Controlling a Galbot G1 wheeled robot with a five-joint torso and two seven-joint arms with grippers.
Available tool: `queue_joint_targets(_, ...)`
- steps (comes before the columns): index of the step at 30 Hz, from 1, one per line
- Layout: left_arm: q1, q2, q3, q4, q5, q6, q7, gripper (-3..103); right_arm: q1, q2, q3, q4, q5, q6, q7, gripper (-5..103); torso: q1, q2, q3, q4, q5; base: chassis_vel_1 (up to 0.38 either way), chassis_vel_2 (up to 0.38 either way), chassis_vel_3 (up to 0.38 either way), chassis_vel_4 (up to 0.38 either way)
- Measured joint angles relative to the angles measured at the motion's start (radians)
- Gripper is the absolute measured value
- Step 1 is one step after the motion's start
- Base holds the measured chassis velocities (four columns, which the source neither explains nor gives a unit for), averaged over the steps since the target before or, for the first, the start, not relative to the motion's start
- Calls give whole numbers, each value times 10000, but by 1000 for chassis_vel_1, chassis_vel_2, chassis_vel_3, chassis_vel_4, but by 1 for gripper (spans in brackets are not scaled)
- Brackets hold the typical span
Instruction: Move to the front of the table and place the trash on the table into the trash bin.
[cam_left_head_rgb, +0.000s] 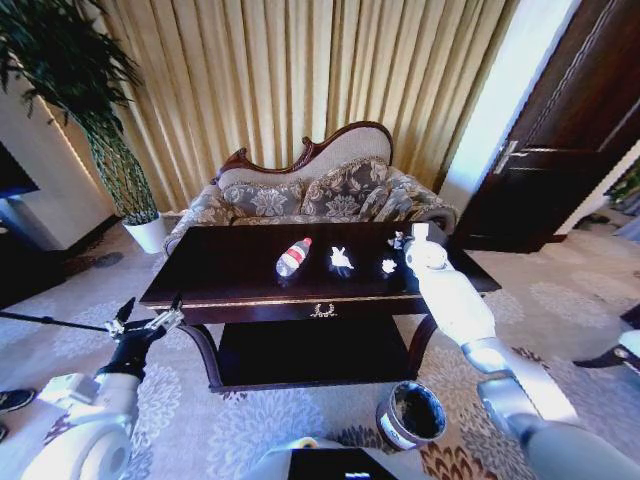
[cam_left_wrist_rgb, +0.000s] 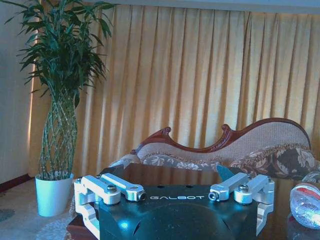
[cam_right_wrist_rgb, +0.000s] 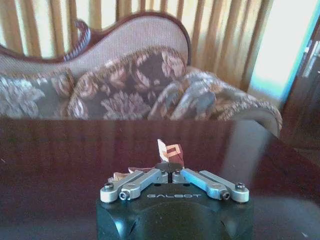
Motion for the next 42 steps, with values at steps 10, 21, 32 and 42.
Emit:
queue_joint_targets(10, -174, 13, 101, 79, -59, -1, 0, 100, -1587, -1269, 587, 4275, 2577, 966, 55, 0, 0, 1, -2, 3, -4, 0, 0, 0, 0)
queue_joint_targets(21, -161, 83, -3, 84, -229, -2, 13, 100, -6055, -2180, 2864, 8818, 3714, 1688, -271, 0, -1, 1, -3, 1, 0, 0, 0, 0, 0)
queue_joint_targets(32, -132, 147, 75, -105, -230, 81, 22, 100, -10138, -438, 4596, 10981, 1121, 2585, -844, 0, -2, 2, -3, -1, -2, 0, 0, 0, 0)
queue_joint_targets(42, 29, 156, 67, -323, -227, 180, 21, 100, -10748, 31, 4705, 11618, 724, 2625, -859, 0, 0, -1, 0, 1, -1, 10, -16, -12, 13)
